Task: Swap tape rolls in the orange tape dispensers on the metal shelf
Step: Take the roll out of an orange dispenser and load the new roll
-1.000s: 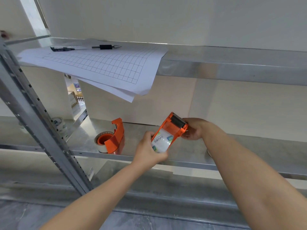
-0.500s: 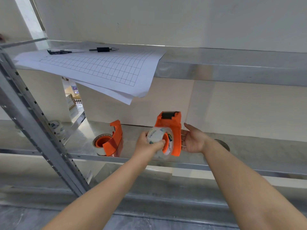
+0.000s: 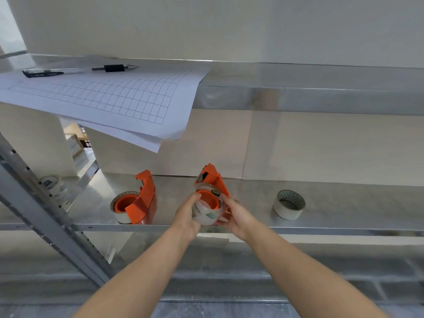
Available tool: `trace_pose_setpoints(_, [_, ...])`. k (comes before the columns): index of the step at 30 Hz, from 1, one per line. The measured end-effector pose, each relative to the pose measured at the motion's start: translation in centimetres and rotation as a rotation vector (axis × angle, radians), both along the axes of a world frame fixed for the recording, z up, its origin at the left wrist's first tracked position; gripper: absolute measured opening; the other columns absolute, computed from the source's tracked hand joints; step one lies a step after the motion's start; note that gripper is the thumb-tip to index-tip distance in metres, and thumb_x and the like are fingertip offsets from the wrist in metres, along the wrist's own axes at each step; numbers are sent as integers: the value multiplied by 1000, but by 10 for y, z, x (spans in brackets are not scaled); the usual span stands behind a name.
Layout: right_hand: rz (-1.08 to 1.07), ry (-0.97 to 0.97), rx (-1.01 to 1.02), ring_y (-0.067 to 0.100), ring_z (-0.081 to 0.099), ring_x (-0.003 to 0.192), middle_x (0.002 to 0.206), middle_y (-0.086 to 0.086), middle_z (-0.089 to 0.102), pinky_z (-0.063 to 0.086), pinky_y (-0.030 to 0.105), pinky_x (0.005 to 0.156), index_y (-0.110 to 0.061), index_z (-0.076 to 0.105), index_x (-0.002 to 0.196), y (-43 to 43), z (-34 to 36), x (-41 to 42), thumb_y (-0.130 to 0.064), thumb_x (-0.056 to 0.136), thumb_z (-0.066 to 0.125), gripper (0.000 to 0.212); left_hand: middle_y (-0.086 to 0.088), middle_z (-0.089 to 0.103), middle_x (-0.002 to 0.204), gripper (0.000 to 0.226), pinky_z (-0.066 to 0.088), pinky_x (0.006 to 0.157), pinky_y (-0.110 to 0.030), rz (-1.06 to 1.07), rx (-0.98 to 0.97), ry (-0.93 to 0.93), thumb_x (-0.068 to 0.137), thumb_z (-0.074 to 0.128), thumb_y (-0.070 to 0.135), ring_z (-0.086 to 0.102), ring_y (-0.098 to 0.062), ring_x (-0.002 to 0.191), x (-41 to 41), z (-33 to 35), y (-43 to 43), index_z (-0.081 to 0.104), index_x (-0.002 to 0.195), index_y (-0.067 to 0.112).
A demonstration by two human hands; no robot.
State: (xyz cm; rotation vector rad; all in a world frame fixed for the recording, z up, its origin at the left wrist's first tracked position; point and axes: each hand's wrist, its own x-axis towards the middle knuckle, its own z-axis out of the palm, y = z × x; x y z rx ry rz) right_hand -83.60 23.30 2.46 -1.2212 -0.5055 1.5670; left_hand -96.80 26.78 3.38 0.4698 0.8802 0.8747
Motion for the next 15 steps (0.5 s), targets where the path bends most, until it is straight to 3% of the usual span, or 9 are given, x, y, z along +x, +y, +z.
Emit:
trace_pose_setpoints(3, [-67,48,-47,31,59,104,122,16,57,55,42,73,-14,45,122,2,-9,-9,-41,88,54,45,-17,69,94,32,52,69,-36,-21,-16,-25,86,53,26,65,-28,86,3,-11,5,62,108,4])
trace_pose_setpoints(5, [-126,7,-54,34,59,106,122,18,58,55,44,75,-11,45,122,7,-12,-14,-40,88,54,46,-17,68,99,35,52,74,-37,-44,15,67,87,51,30,65,-27,89,4,-16,13,62,109,5])
trace_pose_setpoints(8, [-235,-104,-85,37,61,103,116,21,61,53,54,87,-5,47,117,18,-17,-18,-37,88,56,45,-17,69,104,45,52,88,-41,-108,115,529,92,41,43,65,-30,95,3,-22,29,64,107,8])
trace_pose_setpoints(11, [-286,-292,-76,35,62,102,113,20,63,50,53,93,-6,49,109,27,-20,-20,-38,86,57,40,-18,68,104,59,50,83,-35,-260,305,1012,97,19,46,64,-30,94,1,-25,37,61,111,7])
trace_pose_setpoints(13, [-283,-414,-60,29,61,99,110,14,63,50,43,92,-10,50,106,31,-20,-18,-41,87,55,36,-21,66,104,59,50,79,-35,-307,293,1055,97,16,44,63,-33,93,2,-25,40,58,114,6])
trace_pose_setpoints(15, [-255,-504,-50,26,60,98,109,11,64,49,36,88,-8,53,108,35,-21,-13,-43,88,51,40,-18,61,95,53,50,74,-36,-281,222,982,98,23,39,59,-33,84,5,-26,44,54,120,2])
